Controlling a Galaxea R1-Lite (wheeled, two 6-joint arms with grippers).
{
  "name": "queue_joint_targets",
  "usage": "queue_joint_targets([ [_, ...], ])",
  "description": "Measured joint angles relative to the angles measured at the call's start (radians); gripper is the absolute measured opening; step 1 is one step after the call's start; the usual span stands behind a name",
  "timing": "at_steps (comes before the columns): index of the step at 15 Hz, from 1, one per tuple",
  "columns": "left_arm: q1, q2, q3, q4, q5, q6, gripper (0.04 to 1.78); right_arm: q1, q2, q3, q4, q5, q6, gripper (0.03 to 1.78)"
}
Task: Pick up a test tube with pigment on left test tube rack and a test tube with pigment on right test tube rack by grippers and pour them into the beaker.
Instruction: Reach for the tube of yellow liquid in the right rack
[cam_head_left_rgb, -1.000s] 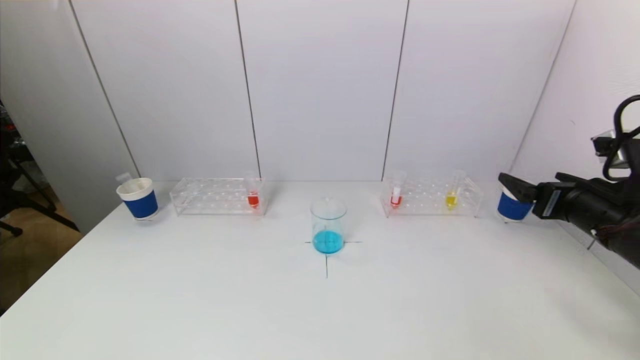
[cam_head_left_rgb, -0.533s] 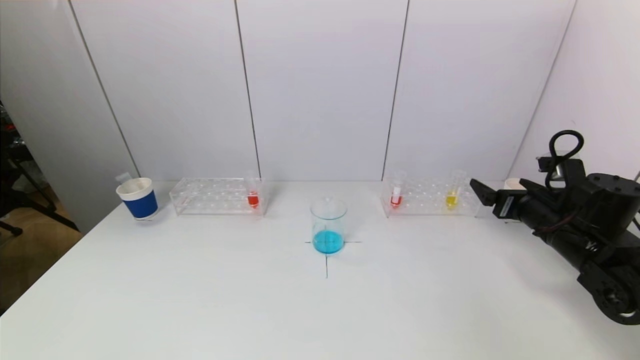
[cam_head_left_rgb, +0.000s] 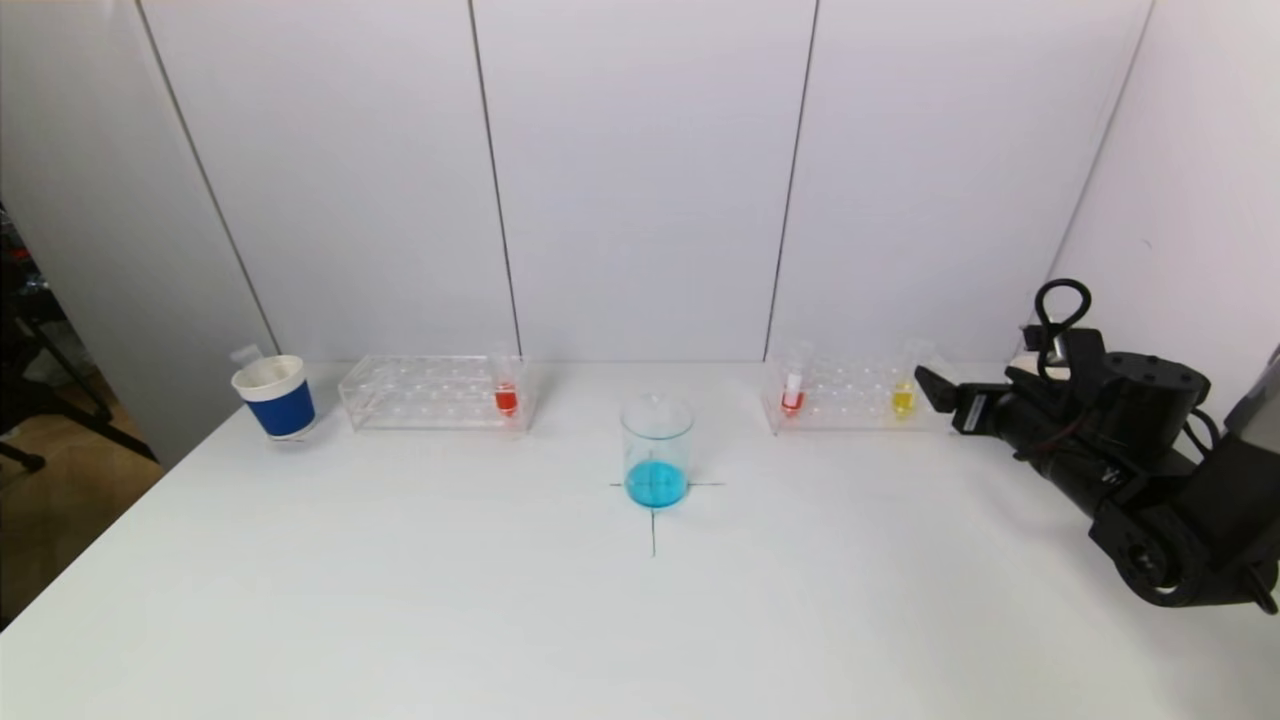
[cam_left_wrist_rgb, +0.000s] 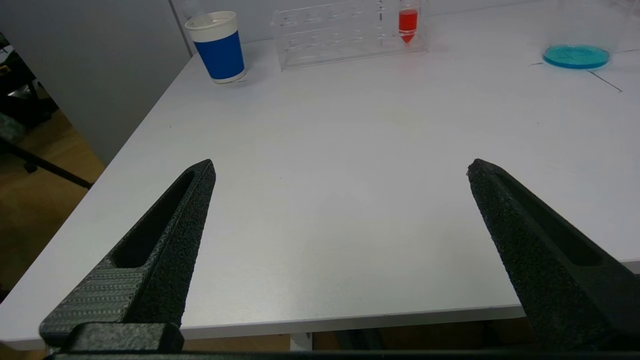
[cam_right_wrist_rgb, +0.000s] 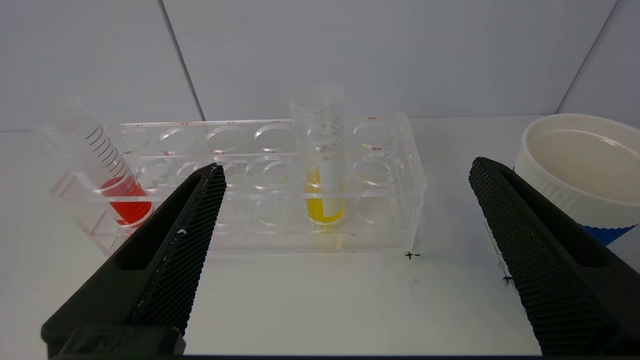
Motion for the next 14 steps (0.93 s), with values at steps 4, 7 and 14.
queue_joint_targets([
  [4, 0.000, 0.000, 0.000, 0.000, -0.001, 0.000, 1.76, 0.000, 0.048, -0.050, 0.003, 0.000, 0.000, 1.77],
  [7, 0.000, 0.000, 0.000, 0.000, -0.001, 0.000, 1.76, 0.000, 0.071, -0.085, 0.009, -0.001, 0.000, 1.77],
  [14, 0.000, 0.000, 0.000, 0.000, -0.001, 0.001, 1.76, 0.000, 0.105, -0.143, 0.037, -0.003, 0.001, 1.77],
])
